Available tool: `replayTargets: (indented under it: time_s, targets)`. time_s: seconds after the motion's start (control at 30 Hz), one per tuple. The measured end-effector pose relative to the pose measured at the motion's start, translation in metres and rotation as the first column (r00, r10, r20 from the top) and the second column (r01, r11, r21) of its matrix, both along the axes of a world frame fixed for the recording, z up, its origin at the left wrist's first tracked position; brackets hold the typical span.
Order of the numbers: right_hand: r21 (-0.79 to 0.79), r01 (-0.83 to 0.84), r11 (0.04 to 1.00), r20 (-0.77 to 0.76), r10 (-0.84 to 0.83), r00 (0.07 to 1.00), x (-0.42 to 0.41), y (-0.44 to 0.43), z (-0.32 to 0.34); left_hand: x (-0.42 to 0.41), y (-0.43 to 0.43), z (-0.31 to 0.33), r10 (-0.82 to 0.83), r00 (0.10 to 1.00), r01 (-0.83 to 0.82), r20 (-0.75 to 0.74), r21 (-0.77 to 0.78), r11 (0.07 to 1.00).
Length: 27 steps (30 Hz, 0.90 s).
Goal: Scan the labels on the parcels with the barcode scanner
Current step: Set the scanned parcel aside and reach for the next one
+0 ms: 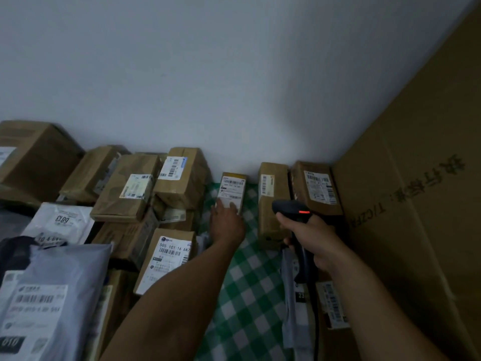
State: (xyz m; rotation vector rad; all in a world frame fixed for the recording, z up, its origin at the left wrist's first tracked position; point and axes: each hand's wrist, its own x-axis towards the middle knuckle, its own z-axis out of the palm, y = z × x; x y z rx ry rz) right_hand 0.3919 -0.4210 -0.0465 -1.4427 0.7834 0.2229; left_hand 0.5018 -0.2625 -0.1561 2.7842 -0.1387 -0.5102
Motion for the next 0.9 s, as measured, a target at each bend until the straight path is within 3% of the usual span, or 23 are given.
replayTargets:
  time_s: [0.13, 0.3, 0.37, 0.43, 0.5, 0.57, 0.63, 0.73, 0.83, 0.9]
  targets:
    - [-0.009, 0.002, 1.0, 0.0, -0.002, 1.0, -0.005, -0.004, 0.003, -0.01, 0.004, 0.004, 0.079, 0.997, -0.079, -0.02, 0.012, 0.997]
    - [-0.012, -0.011, 1.0, 0.006, 0.011, 1.0, -0.008, -0.004, 0.006, 0.002, 0.008, 0.011, 0.044, 0.995, -0.04, -0.085, 0.055, 0.998]
    - [-0.022, -0.021, 1.0, 0.004, 0.021, 1.0, -0.01, -0.005, 0.007, 0.002, 0.005, 0.017, -0.023, 0.999, 0.023, -0.032, 0.021, 1.0]
    - [-0.015, -0.02, 1.0, 0.001, 0.02, 1.0, -0.012, -0.006, 0.008, -0.005, -0.003, 0.023, -0.065, 0.995, 0.075, 0.076, -0.127, 0.989]
    - [-0.008, -0.008, 1.0, -0.01, 0.008, 1.0, -0.014, -0.009, 0.01, -0.019, -0.015, 0.03, 0.028, 0.999, -0.019, 0.018, -0.398, 0.917]
    - [-0.015, -0.001, 1.0, -0.018, 0.001, 1.0, -0.015, -0.011, 0.01, -0.031, -0.026, 0.035, 0.096, 0.97, -0.215, -0.222, -0.609, 0.764]
    - [-0.022, 0.003, 1.0, -0.021, -0.003, 1.0, -0.016, -0.013, 0.011, -0.038, -0.034, 0.038, 0.036, 0.92, -0.298, -0.39, -0.637, 0.711]
    - [-0.011, 0.009, 1.0, -0.023, -0.009, 1.0, -0.02, -0.014, 0.014, -0.036, -0.035, 0.031, 0.035, 0.901, -0.336, -0.433, -0.645, 0.686]
    - [-0.006, 0.014, 1.0, -0.022, -0.015, 1.0, -0.022, -0.014, 0.015, -0.037, -0.028, 0.038, 0.066, 0.869, -0.431, -0.49, -0.685, 0.587]
    - [-0.005, 0.013, 1.0, 0.002, -0.013, 1.0, -0.023, -0.01, 0.019, -0.042, -0.02, 0.046, 0.064, 0.889, -0.416, -0.454, -0.74, 0.529]
